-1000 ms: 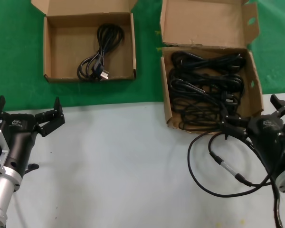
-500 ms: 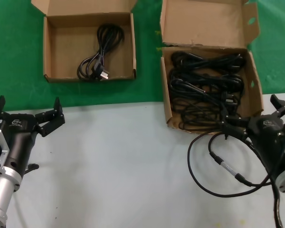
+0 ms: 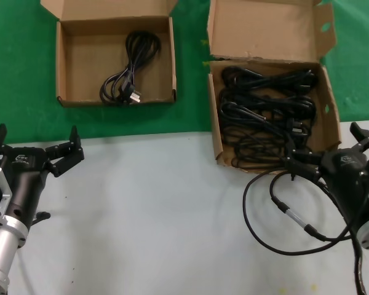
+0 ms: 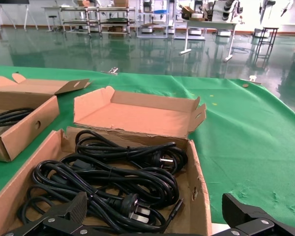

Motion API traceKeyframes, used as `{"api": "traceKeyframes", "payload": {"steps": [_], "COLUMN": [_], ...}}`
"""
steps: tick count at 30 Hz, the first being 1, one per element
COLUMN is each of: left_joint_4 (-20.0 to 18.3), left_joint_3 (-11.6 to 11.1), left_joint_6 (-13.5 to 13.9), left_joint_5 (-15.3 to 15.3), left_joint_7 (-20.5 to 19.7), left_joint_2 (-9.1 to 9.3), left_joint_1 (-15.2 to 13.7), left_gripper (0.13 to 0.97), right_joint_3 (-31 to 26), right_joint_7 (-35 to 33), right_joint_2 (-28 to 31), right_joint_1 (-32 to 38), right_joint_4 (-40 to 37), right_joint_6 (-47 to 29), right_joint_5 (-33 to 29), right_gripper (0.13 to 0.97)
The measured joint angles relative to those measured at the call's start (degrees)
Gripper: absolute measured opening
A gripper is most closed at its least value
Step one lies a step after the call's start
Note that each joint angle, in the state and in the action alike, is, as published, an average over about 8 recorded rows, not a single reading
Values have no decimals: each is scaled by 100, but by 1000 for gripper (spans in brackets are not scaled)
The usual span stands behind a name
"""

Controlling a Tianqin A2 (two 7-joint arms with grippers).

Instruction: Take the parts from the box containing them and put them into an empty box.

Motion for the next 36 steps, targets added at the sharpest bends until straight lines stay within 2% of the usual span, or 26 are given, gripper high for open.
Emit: {"api": "traceKeyframes", "payload": {"steps": [36], "left_joint_4": [0], "left_joint_3": [0], "left_joint_6": [0], "left_joint_5": [0], "left_joint_7": [0], "left_joint_2": [0], "left_joint_1": [0], "left_gripper": [966], "right_joint_3": [0], "right_joint_7": [0], "right_joint_2": [0], "right_joint_1": [0], "right_joint_4": [0], "right_joint_6": [0], "right_joint_5": [0], "right_gripper": [966]}}
